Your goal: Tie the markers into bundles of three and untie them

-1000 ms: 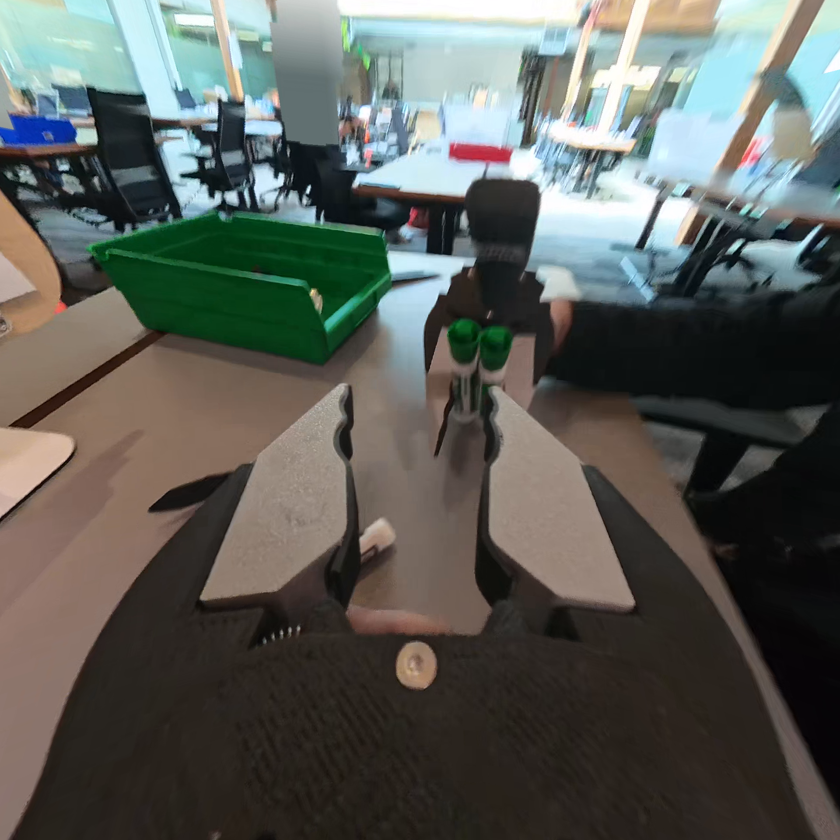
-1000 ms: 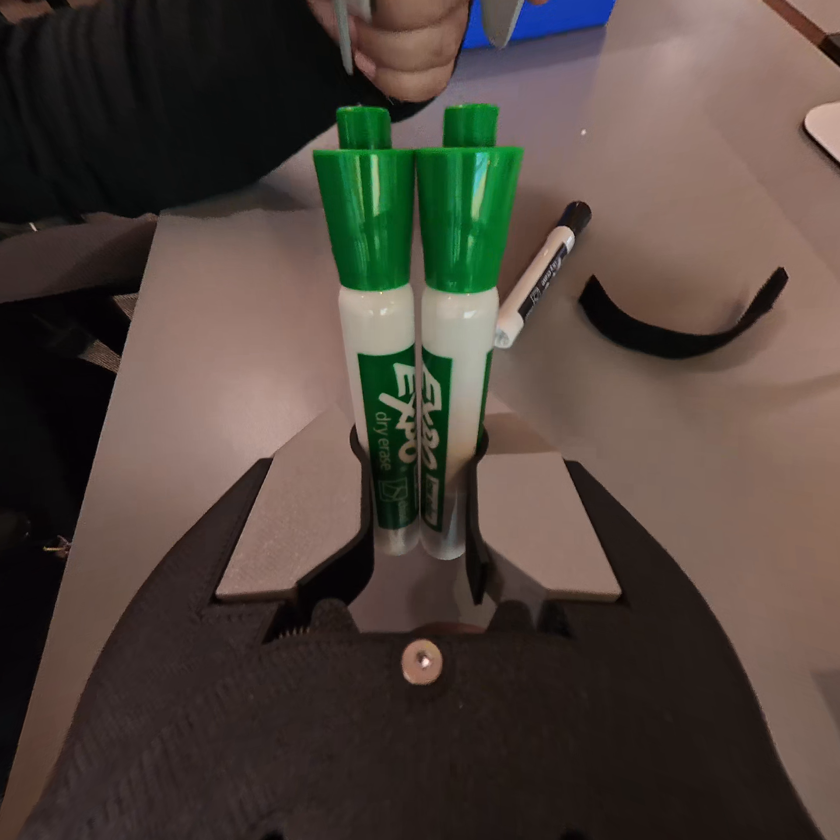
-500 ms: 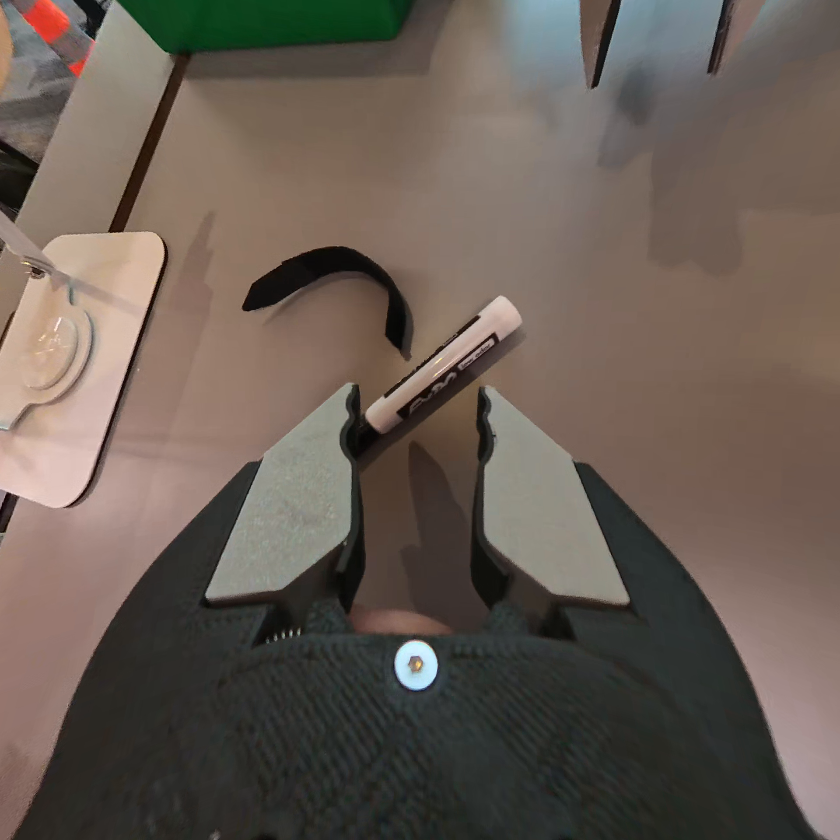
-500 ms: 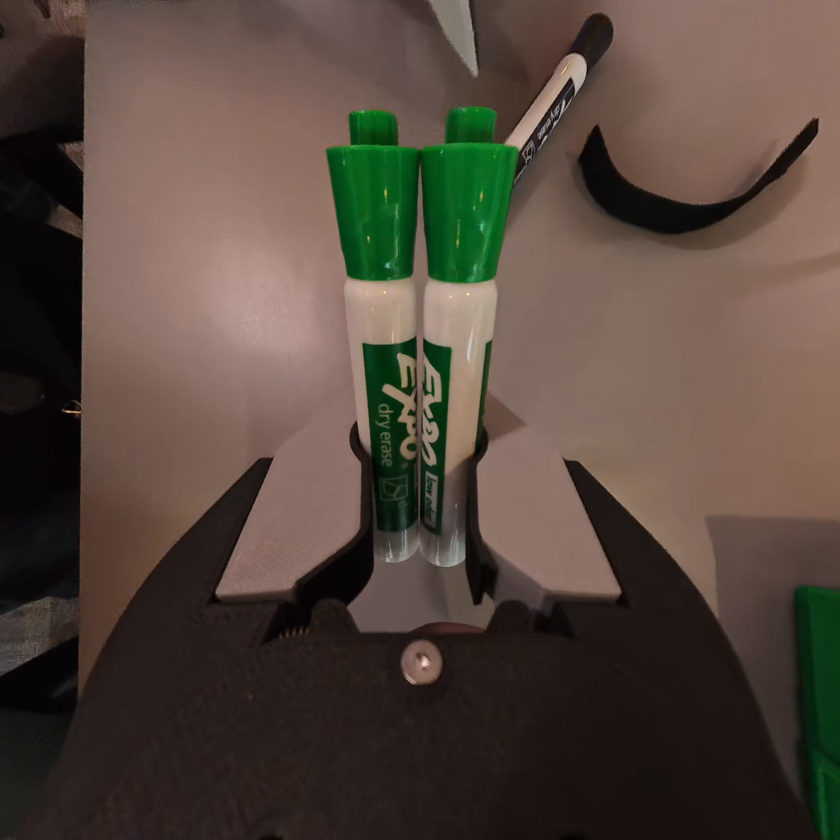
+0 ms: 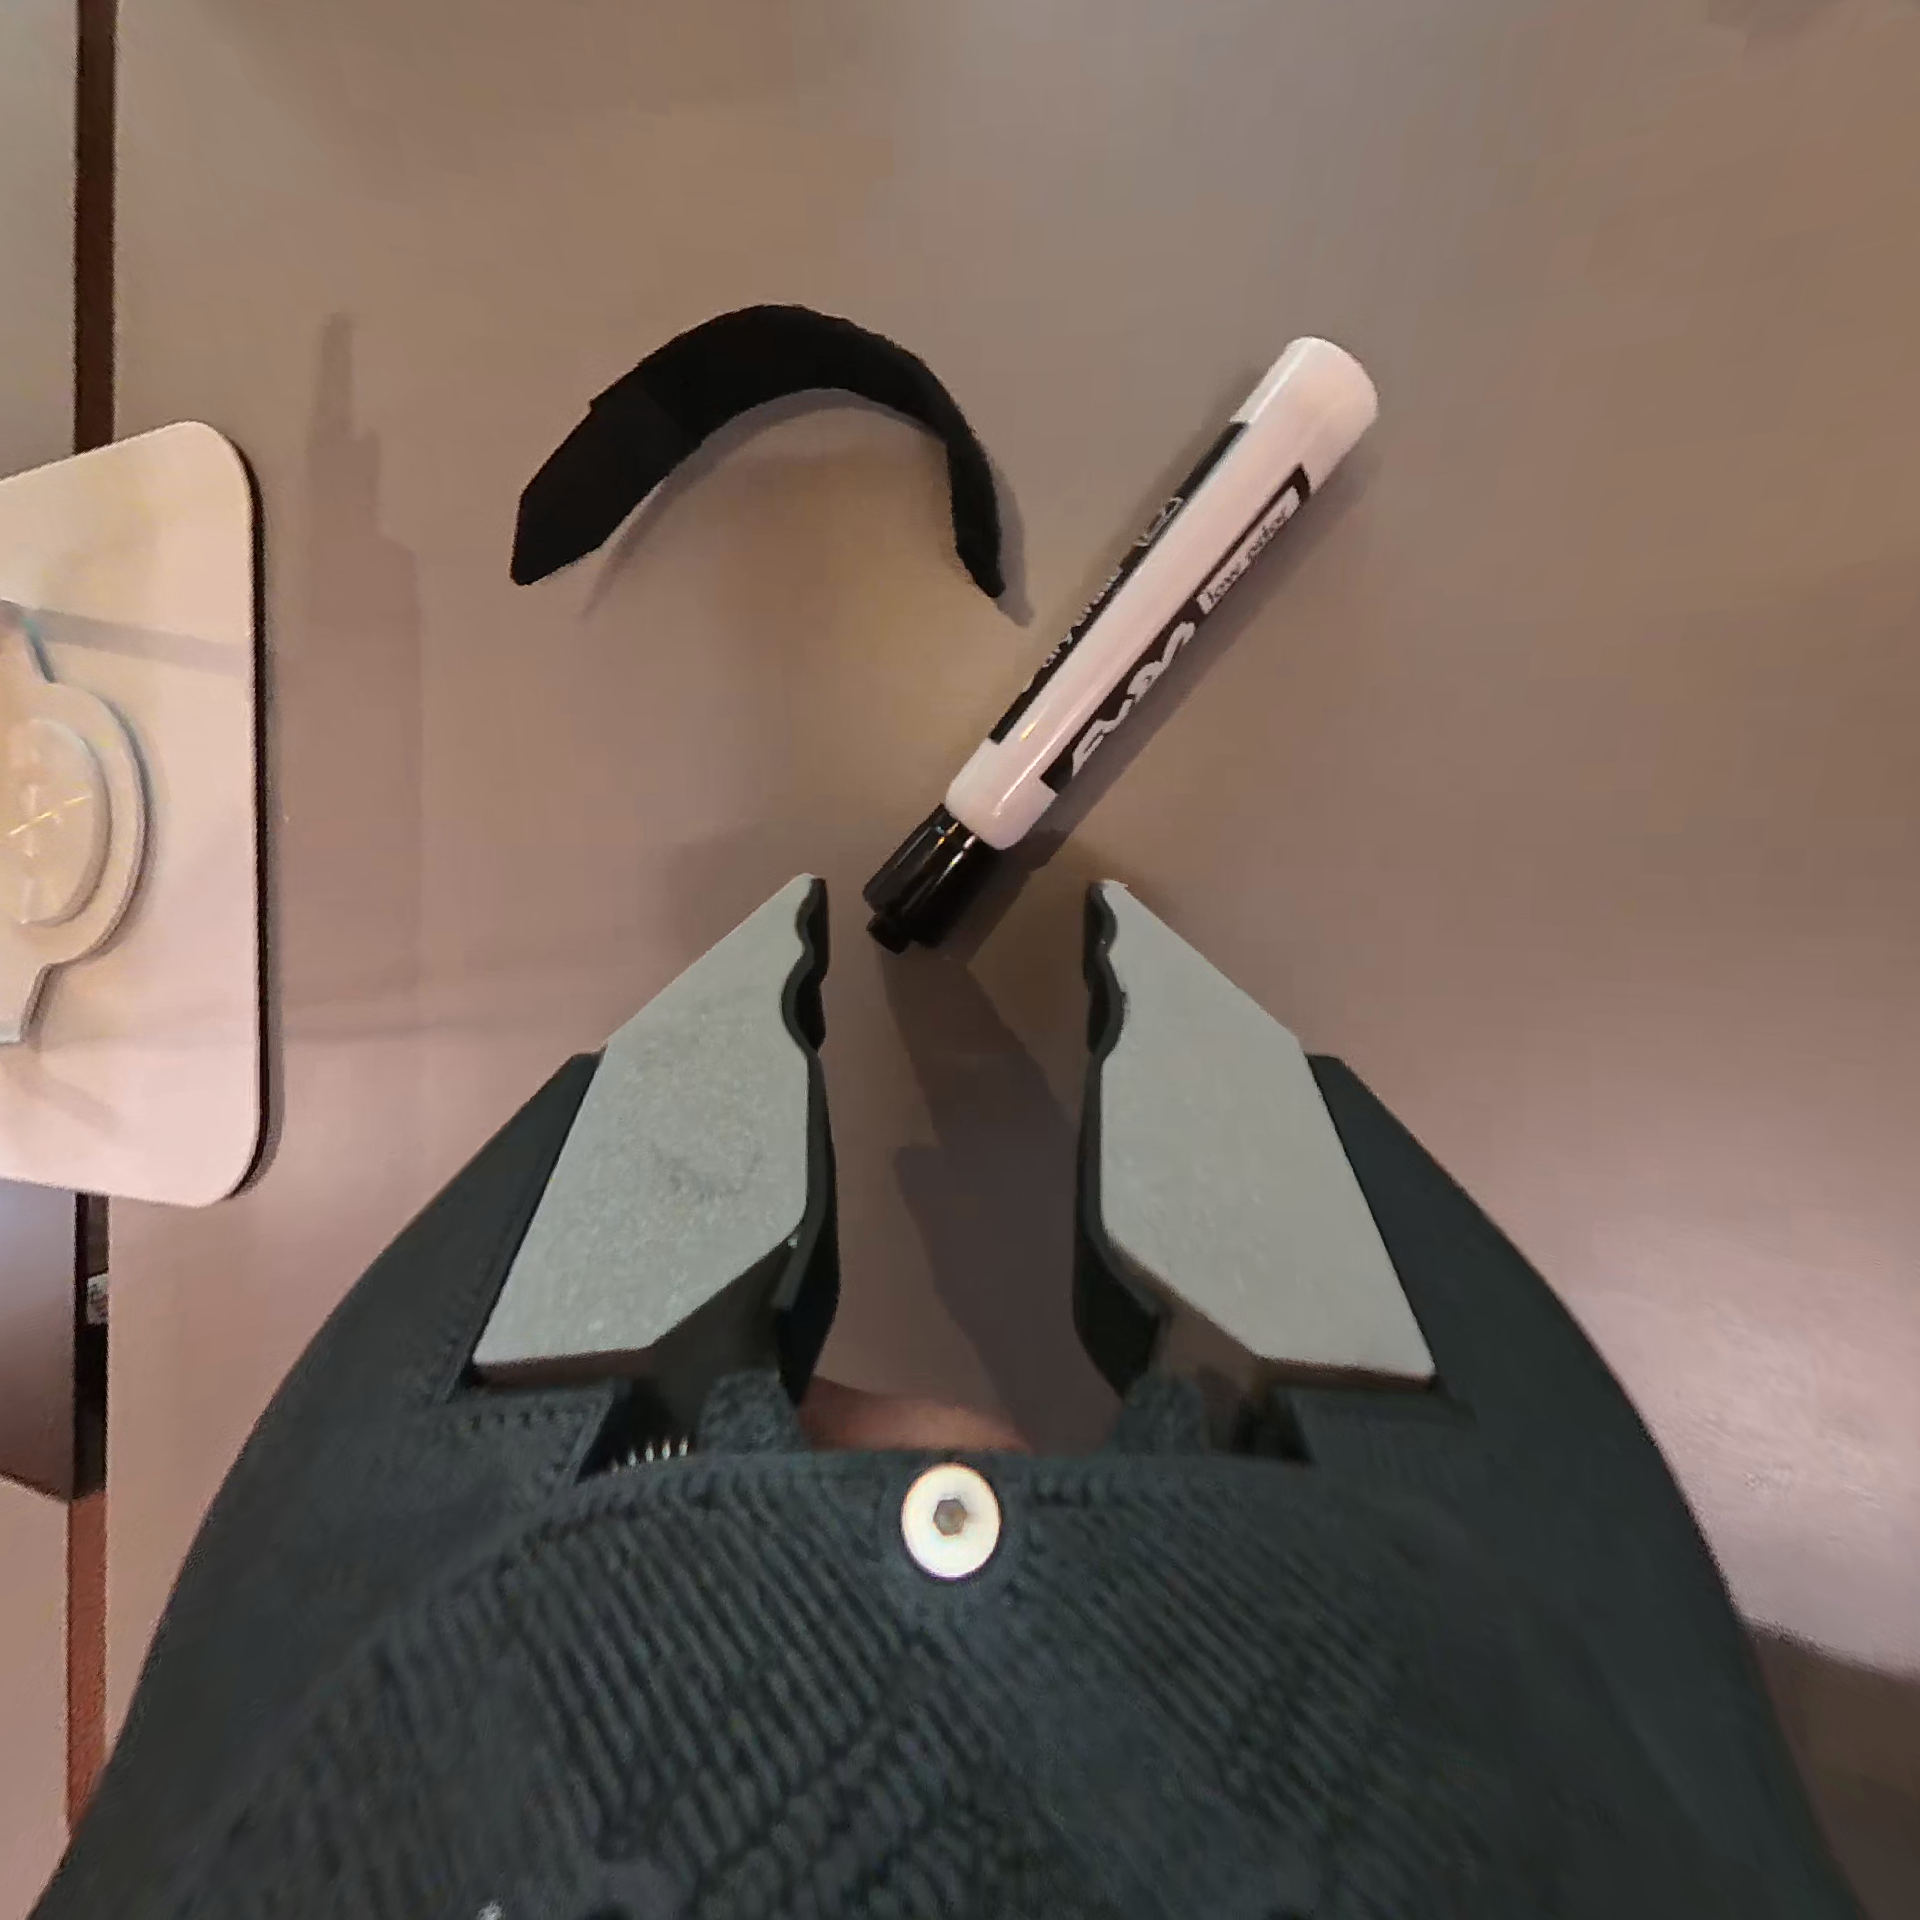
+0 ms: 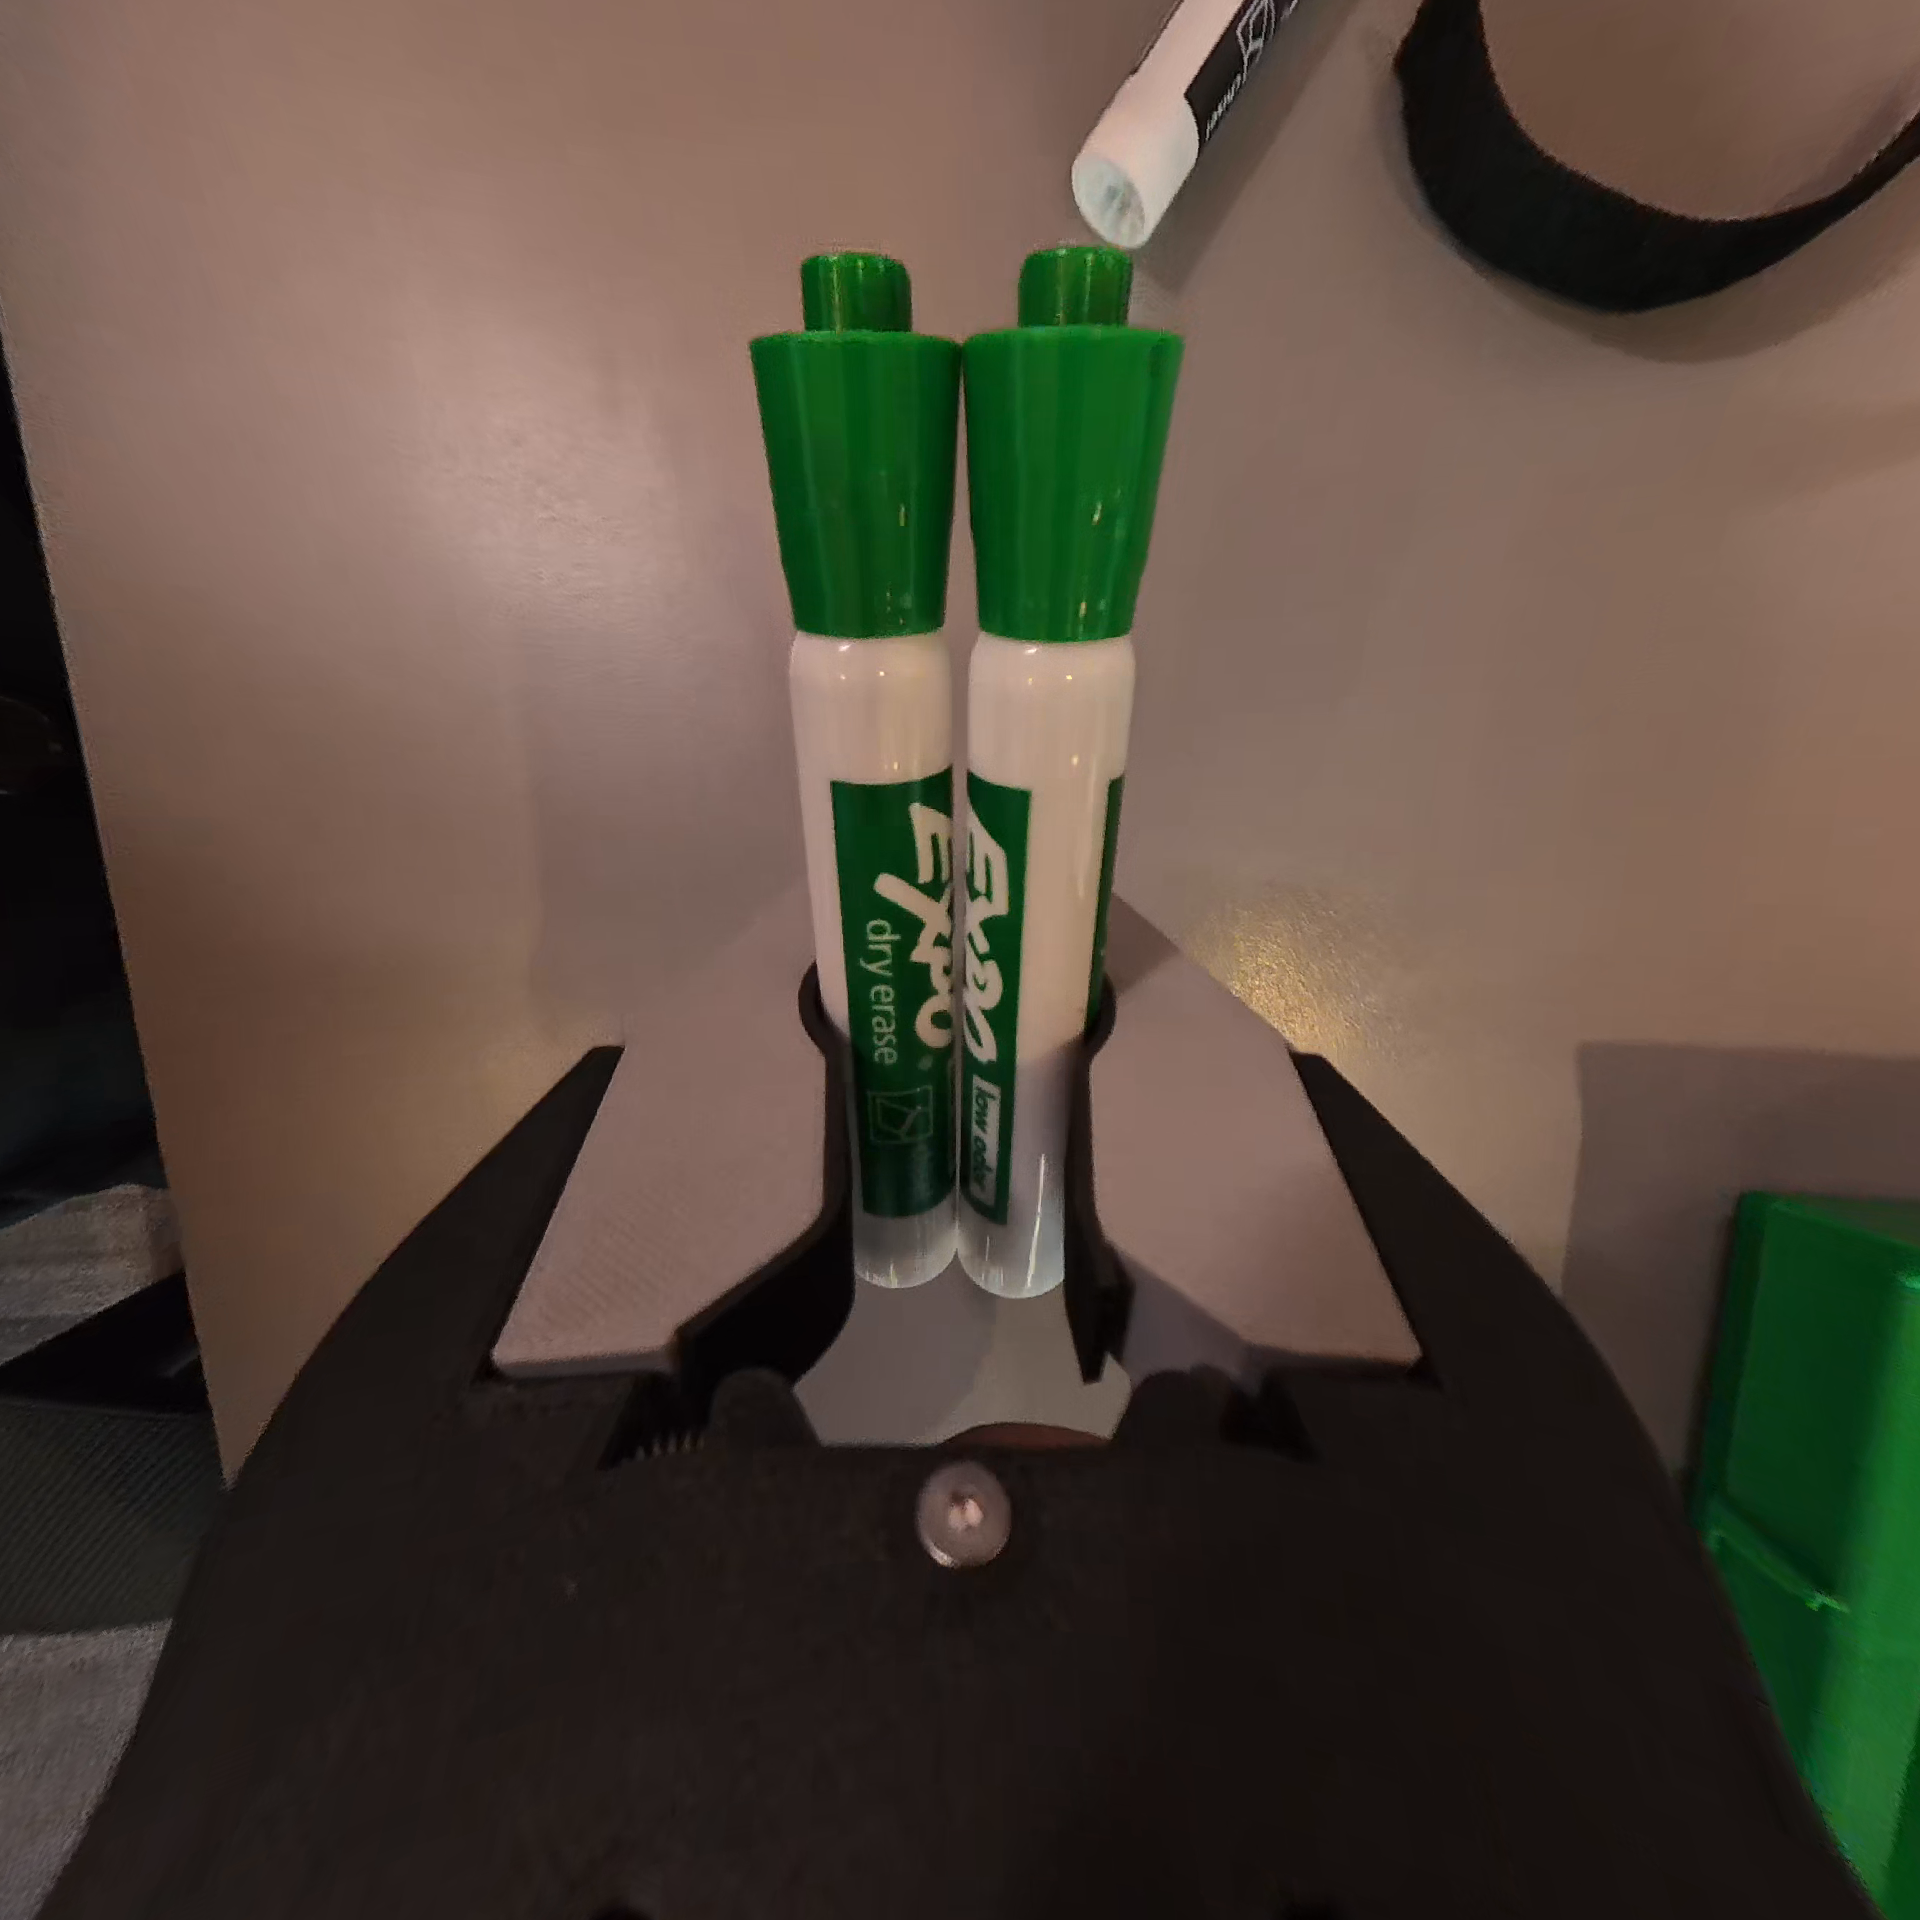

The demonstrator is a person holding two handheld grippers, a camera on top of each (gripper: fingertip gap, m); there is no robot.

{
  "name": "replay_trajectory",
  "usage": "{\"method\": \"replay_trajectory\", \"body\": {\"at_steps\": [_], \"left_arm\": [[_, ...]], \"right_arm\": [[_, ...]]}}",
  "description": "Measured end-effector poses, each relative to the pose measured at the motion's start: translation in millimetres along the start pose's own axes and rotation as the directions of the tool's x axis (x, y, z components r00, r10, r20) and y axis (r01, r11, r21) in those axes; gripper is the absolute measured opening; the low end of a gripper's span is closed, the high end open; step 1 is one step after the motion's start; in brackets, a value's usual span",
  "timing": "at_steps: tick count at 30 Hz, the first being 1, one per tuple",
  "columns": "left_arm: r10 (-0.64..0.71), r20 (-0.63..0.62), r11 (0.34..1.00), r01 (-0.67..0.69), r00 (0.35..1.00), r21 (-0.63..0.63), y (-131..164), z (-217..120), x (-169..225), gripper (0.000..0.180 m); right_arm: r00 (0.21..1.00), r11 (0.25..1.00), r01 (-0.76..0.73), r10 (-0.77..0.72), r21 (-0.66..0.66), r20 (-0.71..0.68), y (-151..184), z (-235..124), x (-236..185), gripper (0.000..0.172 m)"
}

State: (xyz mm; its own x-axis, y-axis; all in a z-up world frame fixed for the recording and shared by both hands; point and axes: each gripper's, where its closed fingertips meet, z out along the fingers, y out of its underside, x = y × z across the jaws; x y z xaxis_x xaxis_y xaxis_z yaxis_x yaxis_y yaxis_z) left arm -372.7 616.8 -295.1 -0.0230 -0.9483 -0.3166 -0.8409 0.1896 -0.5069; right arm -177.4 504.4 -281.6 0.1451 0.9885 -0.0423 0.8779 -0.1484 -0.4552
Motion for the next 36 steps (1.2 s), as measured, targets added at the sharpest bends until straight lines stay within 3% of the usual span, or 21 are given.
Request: {"method": "replay_trajectory", "body": {"at_steps": [4,8,12,19,24,30,36], "left_arm": [[0.033,-0.011,0.999,-0.033,0.999,0.029,-5,5,-5,0.046],[0.037,-0.072,0.997,-0.032,0.997,0.074,-9,10,0,0.025],[0.052,-0.071,0.994,-0.044,0.996,0.102,-9,11,-1,0.018],[0.007,-0.073,0.962,0.013,0.997,0.274,-30,-9,7,0.014],[-0.005,-0.086,0.92,0.038,0.996,0.391,-56,-33,15,0.014],[0.047,-0.106,0.898,0.005,0.993,0.44,-103,-52,32,0.014],[0.025,-0.117,0.922,0.022,0.993,0.386,-135,-38,40,0.014]], "right_arm": [[1.0,0.999,0.004,-0.004,-0.043,-0.001,5,-2,1,0.039],[1.0,0.997,0.008,-0.008,-0.077,0.003,10,-1,0,0.039],[1.0,0.995,0.005,-0.004,-0.097,0.009,15,1,-1,0.039],[1.0,0.992,-0.004,0.006,-0.129,0.015,21,4,-2,0.039],[1.0,0.986,-0.021,0.024,-0.167,0.019,26,5,-1,0.039],[0.999,0.971,-0.043,0.046,-0.236,0.004,35,7,1,0.039],[0.998,0.961,-0.061,0.06,-0.272,-0.012,38,5,3,0.039]]}}
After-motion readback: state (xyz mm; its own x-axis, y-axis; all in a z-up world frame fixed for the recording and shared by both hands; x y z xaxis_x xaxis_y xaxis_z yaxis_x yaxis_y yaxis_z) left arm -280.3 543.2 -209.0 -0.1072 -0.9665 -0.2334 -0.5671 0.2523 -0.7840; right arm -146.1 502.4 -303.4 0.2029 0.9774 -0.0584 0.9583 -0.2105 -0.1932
